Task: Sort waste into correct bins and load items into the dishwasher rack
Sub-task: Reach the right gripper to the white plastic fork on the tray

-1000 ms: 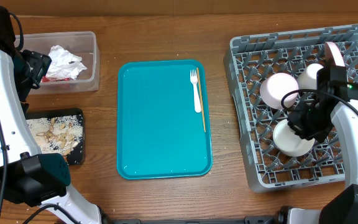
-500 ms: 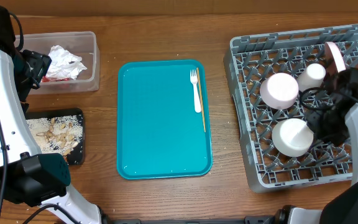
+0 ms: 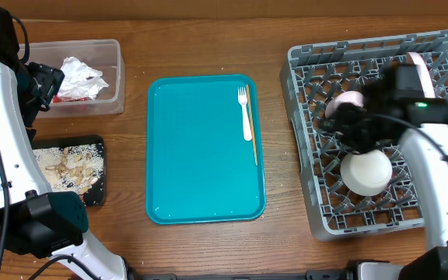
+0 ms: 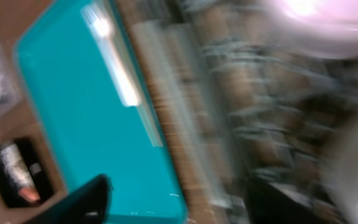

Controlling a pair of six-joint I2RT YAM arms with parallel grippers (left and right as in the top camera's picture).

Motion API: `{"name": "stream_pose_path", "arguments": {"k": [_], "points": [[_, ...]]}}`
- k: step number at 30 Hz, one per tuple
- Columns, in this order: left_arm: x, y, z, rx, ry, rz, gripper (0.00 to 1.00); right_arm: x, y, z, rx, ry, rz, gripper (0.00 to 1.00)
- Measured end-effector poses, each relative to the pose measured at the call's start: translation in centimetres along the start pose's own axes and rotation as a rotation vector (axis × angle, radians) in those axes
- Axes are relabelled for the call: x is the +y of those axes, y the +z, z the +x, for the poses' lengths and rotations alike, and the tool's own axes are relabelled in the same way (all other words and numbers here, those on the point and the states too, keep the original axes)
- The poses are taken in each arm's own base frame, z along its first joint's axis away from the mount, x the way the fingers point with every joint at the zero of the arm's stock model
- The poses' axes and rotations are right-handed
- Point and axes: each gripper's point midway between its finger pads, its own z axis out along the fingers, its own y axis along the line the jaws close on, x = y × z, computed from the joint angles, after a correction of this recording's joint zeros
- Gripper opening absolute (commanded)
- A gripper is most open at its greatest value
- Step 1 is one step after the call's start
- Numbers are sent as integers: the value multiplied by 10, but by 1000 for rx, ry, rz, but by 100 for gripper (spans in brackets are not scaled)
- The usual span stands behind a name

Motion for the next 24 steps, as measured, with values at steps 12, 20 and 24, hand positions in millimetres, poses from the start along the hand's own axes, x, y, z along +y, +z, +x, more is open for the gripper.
{"name": "stream_pose_path", "arguments": {"k": [12, 20, 24], "points": [[0, 0, 0, 0, 0, 0, 100, 139, 87, 10, -154, -466, -83, 100], [0, 0, 0, 0, 0, -1, 100, 124, 171, -2, -131, -471, -12, 100], [0, 0, 0, 0, 0, 0, 100, 110, 194, -3, -116, -469, 32, 100]]}}
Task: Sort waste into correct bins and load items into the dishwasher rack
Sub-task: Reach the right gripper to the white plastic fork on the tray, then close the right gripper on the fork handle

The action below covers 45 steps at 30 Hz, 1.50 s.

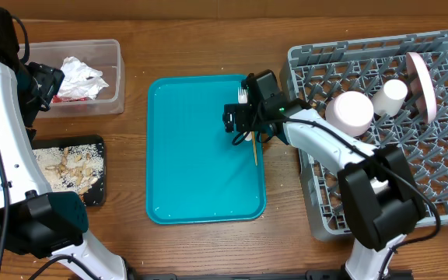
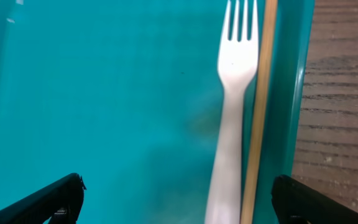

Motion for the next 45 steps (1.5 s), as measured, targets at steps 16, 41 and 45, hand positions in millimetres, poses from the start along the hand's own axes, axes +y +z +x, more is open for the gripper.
{"name": "stream_pose_path", "arguments": {"k": [16, 41, 45], "points": [[0, 0, 0, 0, 0, 0, 100, 13, 26, 16, 6, -103, 45, 96], [0, 0, 0, 0, 0, 0, 100, -5, 41, 15, -55, -75, 214, 72], [0, 0, 0, -1, 0, 0, 100, -3, 44, 18, -82, -110, 287, 76]]}}
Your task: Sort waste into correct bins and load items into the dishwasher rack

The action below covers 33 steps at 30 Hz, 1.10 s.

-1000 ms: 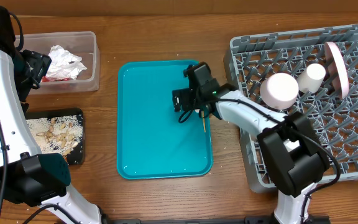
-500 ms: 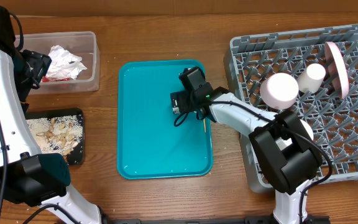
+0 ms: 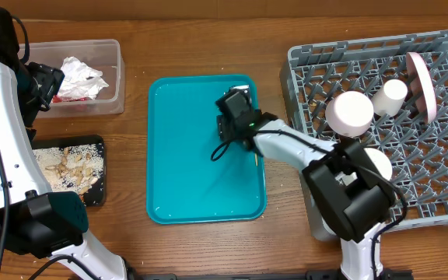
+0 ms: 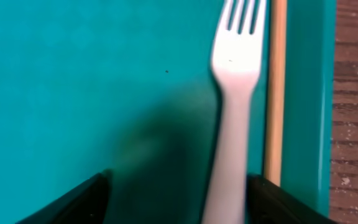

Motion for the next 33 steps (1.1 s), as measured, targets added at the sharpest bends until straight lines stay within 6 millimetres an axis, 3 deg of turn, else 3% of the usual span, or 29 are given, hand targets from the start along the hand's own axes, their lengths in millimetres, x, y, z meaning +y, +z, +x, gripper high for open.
{"name": "stream_pose_path", "arguments": {"k": [6, 20, 29, 33], "points": [[0, 0, 0, 1, 0, 0, 100, 7, 1, -1, -26, -10, 32, 72], [0, 0, 0, 0, 0, 0, 100, -2, 3, -6, -55, 13, 85, 27], [0, 0, 0, 0, 0, 0, 100, -2, 0, -3, -23, 1, 90, 5], [0, 0, 0, 0, 0, 0, 100, 4, -2, 0, 20, -2, 61, 4]]}}
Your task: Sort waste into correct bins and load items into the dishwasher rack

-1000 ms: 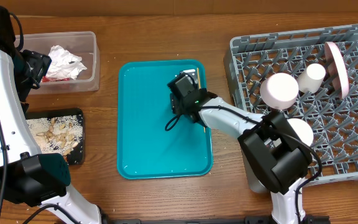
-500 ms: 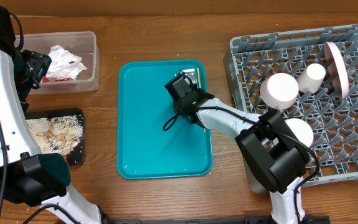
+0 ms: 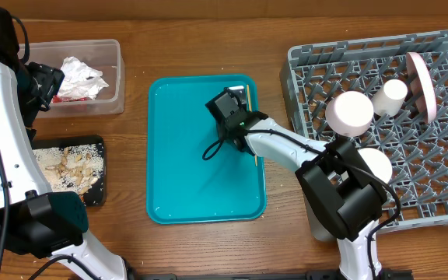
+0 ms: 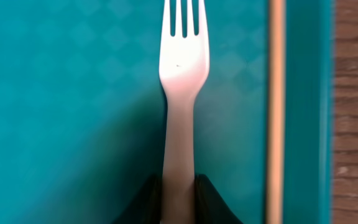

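Note:
A white plastic fork [image 4: 180, 68] lies on the teal tray [image 3: 185, 155], tines pointing away from the wrist camera. My right gripper [image 4: 179, 200] is shut on the fork's handle, a dark finger [image 4: 151, 202] pressed against each side. In the overhead view the right gripper [image 3: 228, 109] sits low over the tray's upper right part and hides the fork. A wooden chopstick [image 4: 275, 93] lies parallel to the fork, along the tray's right rim. My left gripper [image 3: 43, 84] hangs beside the trash bin at the far left; its jaws are too dark to read.
The grey dishwasher rack [image 3: 442, 155] at the right holds a white cup [image 3: 351, 113], a smaller cup [image 3: 390, 95], a pink plate [image 3: 421, 74] and a white bowl [image 3: 376, 167]. A clear bin [image 3: 111, 76] with crumpled wrappers and a black tray of food scraps [image 3: 68, 167] sit at the left.
My right gripper's fingers stood apart on either side of the fork; now they are shut on its handle. The fork sits a little farther from the chopstick. The left arm has not moved.
My right gripper was over the rack beside the white bowl. Then it stood open low over the tray, with the fork and chopstick between its wide fingers. Its fingers were then closer round the fork, and now they grip the handle.

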Controlling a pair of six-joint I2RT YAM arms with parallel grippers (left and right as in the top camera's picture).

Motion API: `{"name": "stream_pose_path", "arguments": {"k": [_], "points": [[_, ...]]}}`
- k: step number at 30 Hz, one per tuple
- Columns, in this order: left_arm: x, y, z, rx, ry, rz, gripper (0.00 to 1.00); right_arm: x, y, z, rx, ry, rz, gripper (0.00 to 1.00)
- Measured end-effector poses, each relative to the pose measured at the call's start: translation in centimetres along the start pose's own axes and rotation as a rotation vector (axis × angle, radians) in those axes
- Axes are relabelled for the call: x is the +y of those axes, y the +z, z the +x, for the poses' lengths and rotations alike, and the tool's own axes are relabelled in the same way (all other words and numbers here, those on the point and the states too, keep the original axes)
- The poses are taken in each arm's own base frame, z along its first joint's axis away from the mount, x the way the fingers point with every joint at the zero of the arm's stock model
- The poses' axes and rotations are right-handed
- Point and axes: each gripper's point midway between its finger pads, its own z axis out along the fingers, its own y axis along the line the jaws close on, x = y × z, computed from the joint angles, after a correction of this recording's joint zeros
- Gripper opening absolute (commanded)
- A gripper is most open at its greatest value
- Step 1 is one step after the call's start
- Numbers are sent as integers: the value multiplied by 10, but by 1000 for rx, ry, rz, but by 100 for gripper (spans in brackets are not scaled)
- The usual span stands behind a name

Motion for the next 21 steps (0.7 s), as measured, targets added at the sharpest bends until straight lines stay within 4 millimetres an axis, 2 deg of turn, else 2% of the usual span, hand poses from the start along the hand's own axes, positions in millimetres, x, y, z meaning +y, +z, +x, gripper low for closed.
{"name": "stream_pose_path", "arguments": {"k": [5, 11, 16, 18, 21], "points": [[0, 0, 0, 0, 0, -1, 100, 17, -6, 2, 61, -4, -87, 4], [0, 0, 0, 0, 0, -1, 100, 28, -18, 3, 127, -13, -142, 4], [0, 0, 0, 0, 0, -1, 100, 20, -30, 8, 191, -2, -151, 4], [0, 0, 0, 0, 0, 0, 100, 12, -41, 0, 191, 23, -171, 4], [0, 0, 0, 0, 0, 0, 100, -2, -64, -24, 163, 61, -247, 4]]}}
